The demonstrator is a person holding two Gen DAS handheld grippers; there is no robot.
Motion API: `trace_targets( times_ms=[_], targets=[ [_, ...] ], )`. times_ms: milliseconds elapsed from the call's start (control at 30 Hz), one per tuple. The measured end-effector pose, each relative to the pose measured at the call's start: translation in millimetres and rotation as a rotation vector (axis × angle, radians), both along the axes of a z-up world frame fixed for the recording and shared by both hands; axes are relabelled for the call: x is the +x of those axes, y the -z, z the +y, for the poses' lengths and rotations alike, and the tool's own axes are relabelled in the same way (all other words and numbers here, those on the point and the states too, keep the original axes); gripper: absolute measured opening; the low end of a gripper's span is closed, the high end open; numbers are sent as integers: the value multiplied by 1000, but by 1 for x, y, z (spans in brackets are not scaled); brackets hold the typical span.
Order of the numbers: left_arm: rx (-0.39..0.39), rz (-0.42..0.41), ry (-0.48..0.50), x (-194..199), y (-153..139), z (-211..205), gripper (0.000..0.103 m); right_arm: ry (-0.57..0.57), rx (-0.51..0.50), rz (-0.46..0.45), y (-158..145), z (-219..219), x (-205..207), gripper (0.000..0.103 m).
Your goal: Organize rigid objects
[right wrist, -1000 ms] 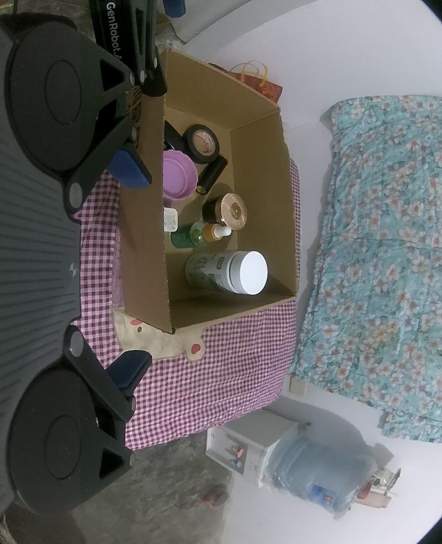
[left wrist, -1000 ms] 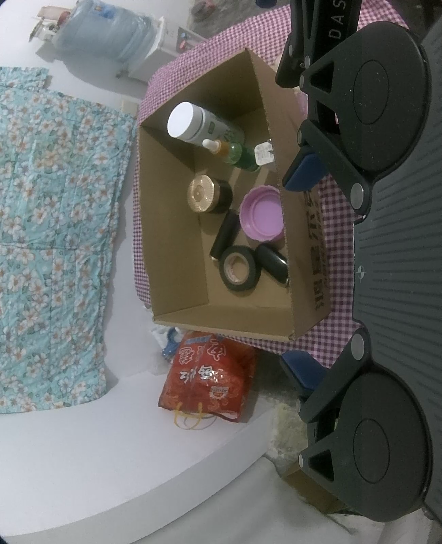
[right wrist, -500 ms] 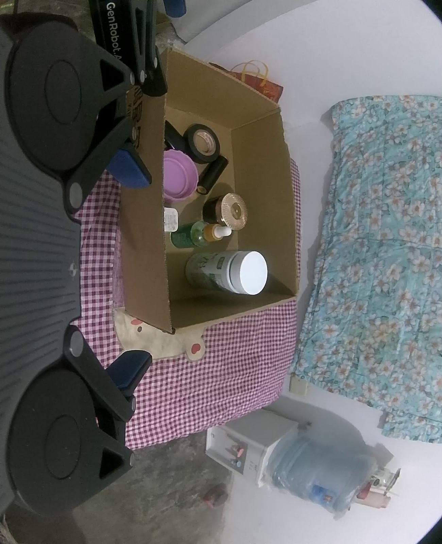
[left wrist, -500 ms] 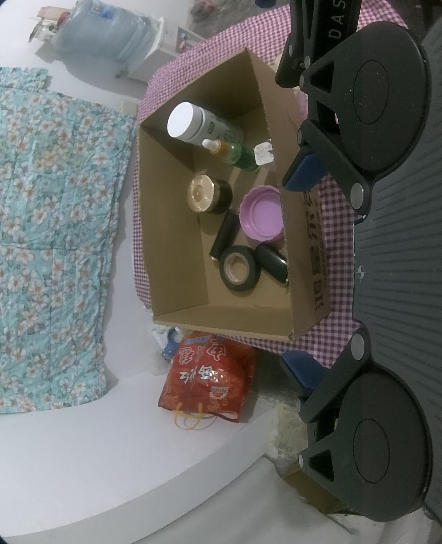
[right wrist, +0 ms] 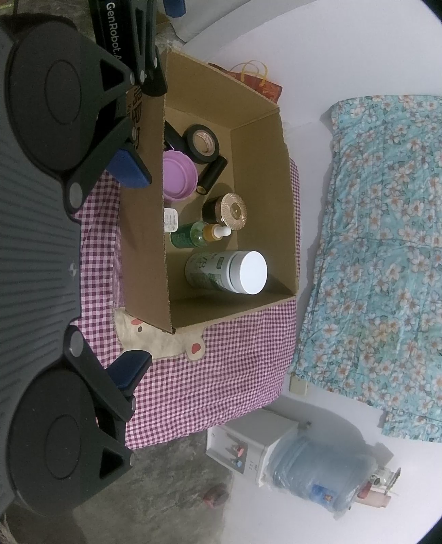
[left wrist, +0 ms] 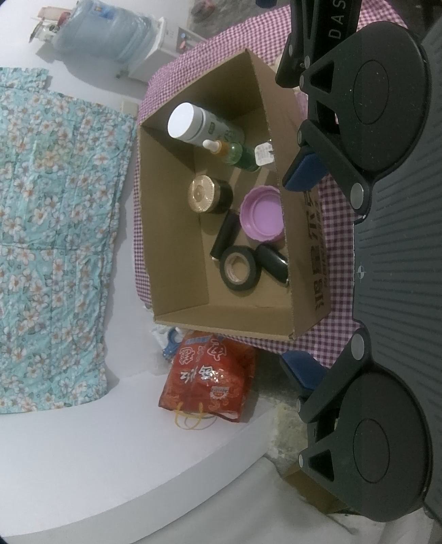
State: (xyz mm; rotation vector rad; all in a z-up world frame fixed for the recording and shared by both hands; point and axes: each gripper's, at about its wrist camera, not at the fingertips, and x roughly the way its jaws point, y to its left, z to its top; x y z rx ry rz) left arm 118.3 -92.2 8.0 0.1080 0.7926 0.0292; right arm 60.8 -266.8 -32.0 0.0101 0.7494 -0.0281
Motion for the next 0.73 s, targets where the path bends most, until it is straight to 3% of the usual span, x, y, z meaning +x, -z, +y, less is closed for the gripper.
trace_targets(
  times_ms=[733],
  targets=[
    [-2, 4, 1, 1, -1, 4, 101, -10, 6, 2, -1, -1, -3, 103]
  ],
)
